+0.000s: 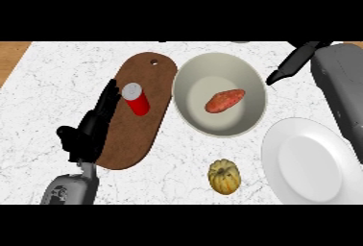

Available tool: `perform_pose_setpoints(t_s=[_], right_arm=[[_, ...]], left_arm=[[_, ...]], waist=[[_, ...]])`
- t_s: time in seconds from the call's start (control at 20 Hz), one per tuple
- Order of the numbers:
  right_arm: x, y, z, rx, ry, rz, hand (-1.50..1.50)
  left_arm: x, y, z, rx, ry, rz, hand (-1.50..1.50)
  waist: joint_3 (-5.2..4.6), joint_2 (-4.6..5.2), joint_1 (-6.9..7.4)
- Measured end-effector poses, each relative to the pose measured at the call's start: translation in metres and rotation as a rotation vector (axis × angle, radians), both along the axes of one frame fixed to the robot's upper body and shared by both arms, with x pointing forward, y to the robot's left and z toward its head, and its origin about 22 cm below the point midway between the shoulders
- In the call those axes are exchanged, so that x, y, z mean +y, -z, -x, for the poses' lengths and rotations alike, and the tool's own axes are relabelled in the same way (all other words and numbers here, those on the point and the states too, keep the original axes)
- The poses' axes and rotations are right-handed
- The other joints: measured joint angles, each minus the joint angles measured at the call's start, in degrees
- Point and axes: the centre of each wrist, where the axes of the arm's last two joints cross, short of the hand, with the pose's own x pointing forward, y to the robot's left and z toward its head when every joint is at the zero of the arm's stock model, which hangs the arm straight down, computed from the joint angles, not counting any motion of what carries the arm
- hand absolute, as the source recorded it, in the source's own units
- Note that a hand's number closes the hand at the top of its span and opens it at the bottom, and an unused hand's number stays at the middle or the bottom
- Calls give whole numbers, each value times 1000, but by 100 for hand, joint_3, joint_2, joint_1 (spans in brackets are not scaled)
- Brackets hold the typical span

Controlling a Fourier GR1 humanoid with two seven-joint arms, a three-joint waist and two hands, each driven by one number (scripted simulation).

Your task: Pick the sweet potato from the plate and place it in the bowl

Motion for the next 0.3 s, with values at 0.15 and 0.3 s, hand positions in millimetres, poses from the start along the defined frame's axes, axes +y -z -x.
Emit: perform_pose_setpoints(t_s=[0.15,0.3], right_arm=[[-17,-2,3,13,7,16,-150],[-25,0,6,16,12,27,-150]], left_arm=[[-2,-1,1,-2,7,0,0],[1,1,3,-2,9,0,0]], waist=[[3,11,24],[5,23,50]])
